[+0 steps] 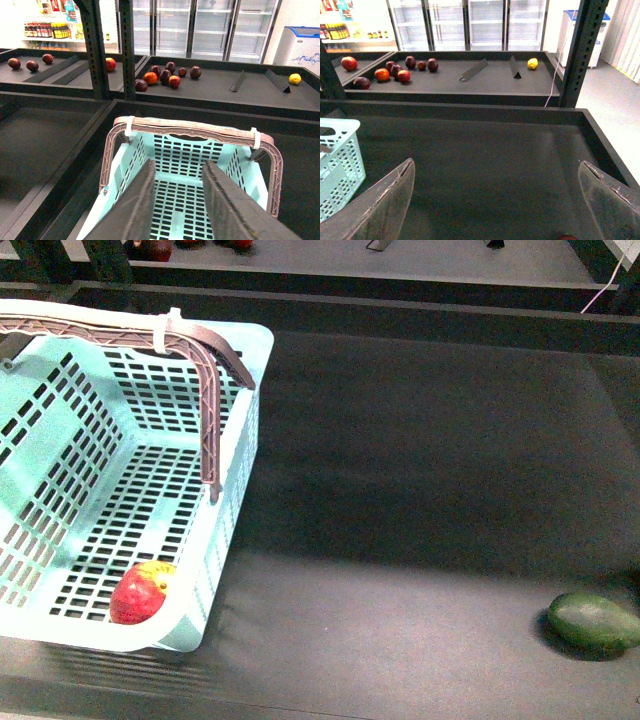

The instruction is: Pick apple with right arm and hold basket with left

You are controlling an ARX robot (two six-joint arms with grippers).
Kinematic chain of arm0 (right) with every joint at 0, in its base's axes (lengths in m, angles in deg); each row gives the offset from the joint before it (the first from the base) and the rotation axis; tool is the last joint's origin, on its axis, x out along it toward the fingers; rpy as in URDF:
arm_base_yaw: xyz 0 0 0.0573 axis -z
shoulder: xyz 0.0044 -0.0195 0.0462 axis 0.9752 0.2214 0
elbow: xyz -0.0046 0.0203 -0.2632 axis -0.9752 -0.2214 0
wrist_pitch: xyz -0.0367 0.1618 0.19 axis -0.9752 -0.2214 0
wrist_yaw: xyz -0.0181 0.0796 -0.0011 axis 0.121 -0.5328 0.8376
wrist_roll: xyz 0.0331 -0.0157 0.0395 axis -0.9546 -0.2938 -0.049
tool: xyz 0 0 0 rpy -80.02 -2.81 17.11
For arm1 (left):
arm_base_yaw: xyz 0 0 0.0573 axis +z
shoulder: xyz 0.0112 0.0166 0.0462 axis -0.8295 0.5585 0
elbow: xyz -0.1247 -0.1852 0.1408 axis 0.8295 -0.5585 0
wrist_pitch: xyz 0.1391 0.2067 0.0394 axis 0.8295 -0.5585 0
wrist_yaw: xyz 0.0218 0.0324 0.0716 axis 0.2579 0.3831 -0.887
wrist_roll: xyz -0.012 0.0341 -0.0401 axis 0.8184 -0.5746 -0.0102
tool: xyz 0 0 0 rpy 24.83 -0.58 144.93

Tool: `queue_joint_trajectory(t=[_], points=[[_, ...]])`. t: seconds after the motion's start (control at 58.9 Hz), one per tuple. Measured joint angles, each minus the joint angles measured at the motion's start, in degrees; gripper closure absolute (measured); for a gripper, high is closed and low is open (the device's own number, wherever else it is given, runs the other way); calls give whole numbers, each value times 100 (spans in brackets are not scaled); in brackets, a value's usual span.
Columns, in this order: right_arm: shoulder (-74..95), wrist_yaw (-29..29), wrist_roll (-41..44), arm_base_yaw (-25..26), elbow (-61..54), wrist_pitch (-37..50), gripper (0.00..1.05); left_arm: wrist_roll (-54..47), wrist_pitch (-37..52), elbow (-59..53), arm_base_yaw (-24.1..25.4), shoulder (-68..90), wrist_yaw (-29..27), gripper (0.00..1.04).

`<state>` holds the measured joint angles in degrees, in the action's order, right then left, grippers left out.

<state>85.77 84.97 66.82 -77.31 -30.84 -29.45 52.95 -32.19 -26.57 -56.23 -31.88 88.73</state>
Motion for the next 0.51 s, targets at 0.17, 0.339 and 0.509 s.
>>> queue_joint_trajectory(t=[0.17,0.339,0.509], points=[[0,0,-2,0,0,0,9,0,0,0,0,0,0,38],[0,0,0,0,0,0,9,0,0,0,0,0,0,6],[0,0,0,0,0,0,9,-11,0,0,0,0,0,7]])
